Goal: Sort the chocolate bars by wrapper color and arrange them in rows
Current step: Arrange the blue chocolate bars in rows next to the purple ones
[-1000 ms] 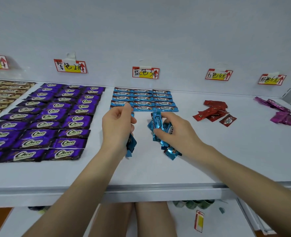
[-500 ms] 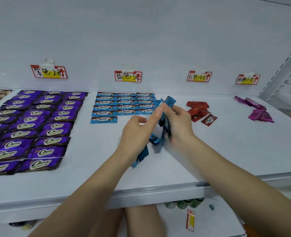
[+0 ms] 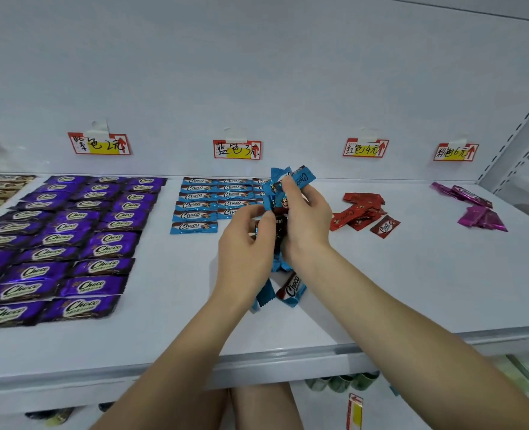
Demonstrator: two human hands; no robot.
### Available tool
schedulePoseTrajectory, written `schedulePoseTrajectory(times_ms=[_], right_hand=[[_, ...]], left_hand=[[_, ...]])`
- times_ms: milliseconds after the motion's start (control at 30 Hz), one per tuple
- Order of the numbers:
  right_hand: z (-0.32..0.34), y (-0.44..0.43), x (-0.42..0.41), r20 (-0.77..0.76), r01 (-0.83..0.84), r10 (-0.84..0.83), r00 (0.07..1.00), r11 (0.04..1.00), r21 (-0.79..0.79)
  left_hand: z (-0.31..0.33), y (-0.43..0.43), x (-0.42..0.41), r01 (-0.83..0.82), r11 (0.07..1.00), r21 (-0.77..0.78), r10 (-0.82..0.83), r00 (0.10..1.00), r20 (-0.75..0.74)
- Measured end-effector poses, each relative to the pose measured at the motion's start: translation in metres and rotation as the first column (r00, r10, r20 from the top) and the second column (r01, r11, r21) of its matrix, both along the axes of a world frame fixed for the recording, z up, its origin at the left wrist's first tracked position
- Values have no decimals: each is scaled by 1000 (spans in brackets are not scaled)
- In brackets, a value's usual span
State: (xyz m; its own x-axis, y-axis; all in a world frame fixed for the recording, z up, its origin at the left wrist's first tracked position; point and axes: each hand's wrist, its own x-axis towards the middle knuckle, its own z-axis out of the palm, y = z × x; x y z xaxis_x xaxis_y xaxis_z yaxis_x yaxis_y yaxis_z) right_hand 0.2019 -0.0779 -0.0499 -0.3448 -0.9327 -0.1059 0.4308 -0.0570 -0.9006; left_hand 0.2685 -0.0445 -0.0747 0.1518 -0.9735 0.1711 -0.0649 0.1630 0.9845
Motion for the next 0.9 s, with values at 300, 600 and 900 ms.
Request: schedulePoseTrajectory(times_ms=[300,600,900], right_hand=[[29,0,8,160,-28,17,987,998,63],[24,15,35,-56,-138,133,989,986,-94],[20,7,47,-243,-148,94,965,966,-213]], left_hand=[[16,-10,22,146,918,368,241,531,-812],[13,-13,17,254,912,321,236,315,-919],[13,0,22,377,891,252,156,267,-951]])
